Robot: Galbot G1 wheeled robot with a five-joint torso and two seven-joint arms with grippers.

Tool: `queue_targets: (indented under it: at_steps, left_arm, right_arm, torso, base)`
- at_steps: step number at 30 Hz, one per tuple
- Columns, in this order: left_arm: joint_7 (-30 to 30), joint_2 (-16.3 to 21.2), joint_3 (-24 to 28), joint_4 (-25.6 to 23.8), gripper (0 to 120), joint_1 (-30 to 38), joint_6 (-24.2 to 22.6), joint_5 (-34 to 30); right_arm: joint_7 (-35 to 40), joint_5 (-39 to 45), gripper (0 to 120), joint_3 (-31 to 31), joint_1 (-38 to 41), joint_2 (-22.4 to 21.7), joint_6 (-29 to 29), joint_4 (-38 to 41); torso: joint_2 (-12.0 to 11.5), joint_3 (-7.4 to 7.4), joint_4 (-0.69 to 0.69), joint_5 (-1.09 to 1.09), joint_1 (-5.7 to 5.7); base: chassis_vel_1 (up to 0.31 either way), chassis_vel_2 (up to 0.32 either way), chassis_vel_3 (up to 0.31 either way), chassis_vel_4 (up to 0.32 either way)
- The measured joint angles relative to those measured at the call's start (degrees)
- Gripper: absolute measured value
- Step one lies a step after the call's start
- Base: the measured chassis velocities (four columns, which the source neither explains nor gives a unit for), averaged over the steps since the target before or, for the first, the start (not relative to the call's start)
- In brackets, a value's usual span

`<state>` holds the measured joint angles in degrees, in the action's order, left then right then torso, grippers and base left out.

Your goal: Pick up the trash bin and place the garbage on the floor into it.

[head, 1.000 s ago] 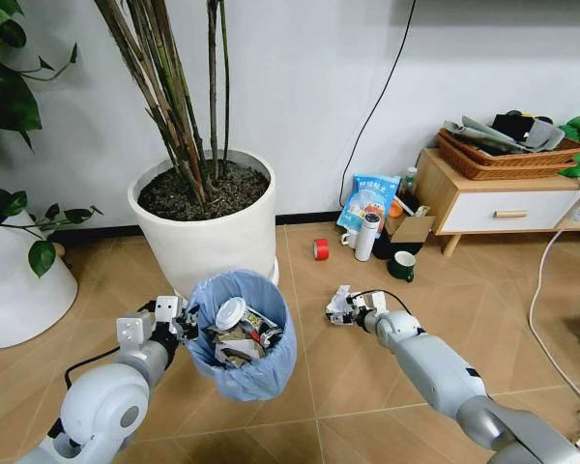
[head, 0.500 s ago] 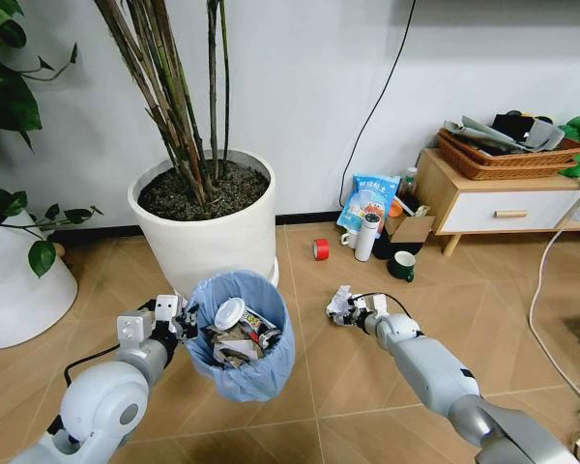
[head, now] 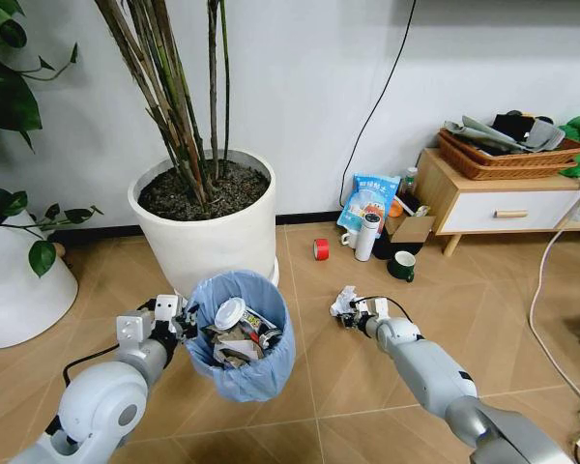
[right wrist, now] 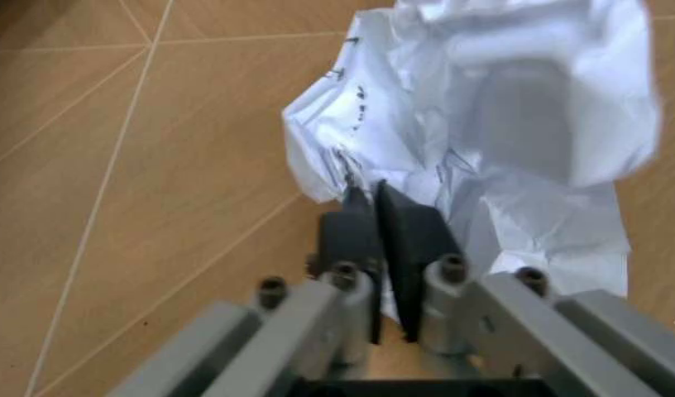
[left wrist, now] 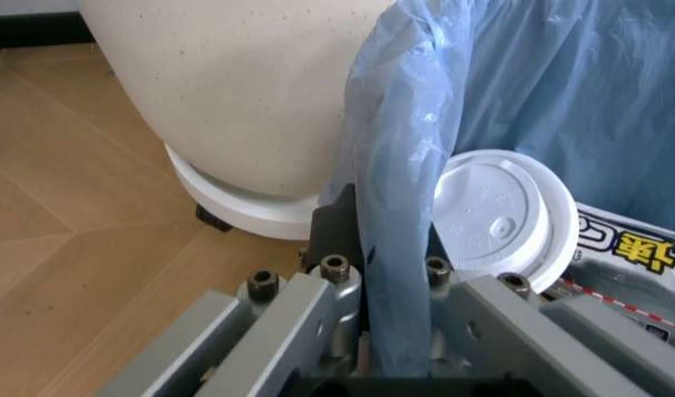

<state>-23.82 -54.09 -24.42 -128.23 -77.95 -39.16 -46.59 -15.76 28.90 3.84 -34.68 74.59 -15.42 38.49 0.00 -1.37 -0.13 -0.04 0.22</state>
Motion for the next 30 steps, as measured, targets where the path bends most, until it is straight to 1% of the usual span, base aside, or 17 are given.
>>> queue_targets:
  at_steps: [8,15,17,19,23,24,26,27,28,29,30]
  left_arm:
    - [0.0,0.0,0.0,-0.2,0,-0.1,0.0,0.0]
    - [0.0,0.3,0.0,-0.8,0,-0.2,0.0,0.0]
    - [0.0,0.3,-0.1,-1.0,0,-0.3,0.0,0.0]
    - [0.0,0.3,-0.1,-1.0,0,-0.4,0.0,0.0]
    - [0.0,0.4,0.0,-1.1,0,-0.4,0.0,0.0]
    - [0.0,0.4,0.0,-1.1,0,-0.4,0.0,0.0]
    - [0.1,0.7,0.4,-1.1,0,-0.1,0.0,-0.1]
    - [0.2,0.9,0.6,-1.0,0,0.2,0.0,-0.1]
    - [0.2,1.0,0.8,-1.0,0,0.3,0.0,-0.1]
    - [0.2,1.0,0.8,-1.0,0,0.3,0.0,-0.1]
    - [0.3,1.1,1.0,-0.9,0,0.5,0.1,-0.2]
  right_arm:
    - [0.2,0.0,0,0.7,-1.0,-0.2,0.2,1.1]
    - [1.6,0.8,0,1.5,-2.5,-0.9,0.2,4.2]
    - [2.7,1.3,0,2.2,-3.7,-1.7,0.2,7.5]
    - [3.0,1.6,0,2.4,-4.3,-2.1,0.2,8.8]
    - [4.4,3.4,0,3.9,-8.3,-5.3,-0.2,17.9]
    - [4.4,3.4,0,3.9,-8.3,-5.3,-0.2,17.9]
    - [4.9,4.0,0,4.8,-10.8,-7.5,-0.6,23.0]
    - [5.4,4.5,0,5.4,-12.5,-9.3,-0.7,26.8]
    - [5.7,4.8,0,5.8,-13.7,-10.5,-0.8,29.4]
    - [5.7,4.8,0,5.8,-13.7,-10.5,-0.8,29.4]
    - [6.0,5.0,0,6.2,-14.7,-11.6,-0.9,31.8]
  torso:
    - [0.0,0.00,0.00,-0.01,0.00]
    - [0.0,0.00,0.00,0.01,0.00]
    - [0.0,0.00,0.00,0.00,0.00]
    - [0.0,0.00,0.00,0.00,0.00]
    - [0.0,0.00,0.01,-0.01,-0.01]
    - [0.0,0.00,0.01,-0.01,-0.01]
    - [0.0,0.00,0.00,0.02,0.00]
    - [0.0,0.00,-0.01,0.03,-0.01]
    - [0.0,0.00,-0.01,-0.02,-0.01]
    - [0.0,0.00,-0.01,-0.02,-0.01]
    - [0.0,0.00,-0.02,-0.03,-0.01]
  base:
    - [0.000,0.000,0.000,0.000]
    - [0.000,0.000,0.000,0.000]
    - [0.000,0.000,0.000,0.000]
    - [0.000,0.000,0.000,0.000]
    - [0.000,0.000,0.000,0.000]
    - [0.000,0.000,0.000,0.000]
    - [0.000,0.000,0.000,0.000]
    - [0.000,0.000,0.000,0.000]
    - [0.000,0.000,0.000,0.000]
    - [0.000,0.000,0.000,0.000]
    - [0.000,0.000,0.000,0.000]
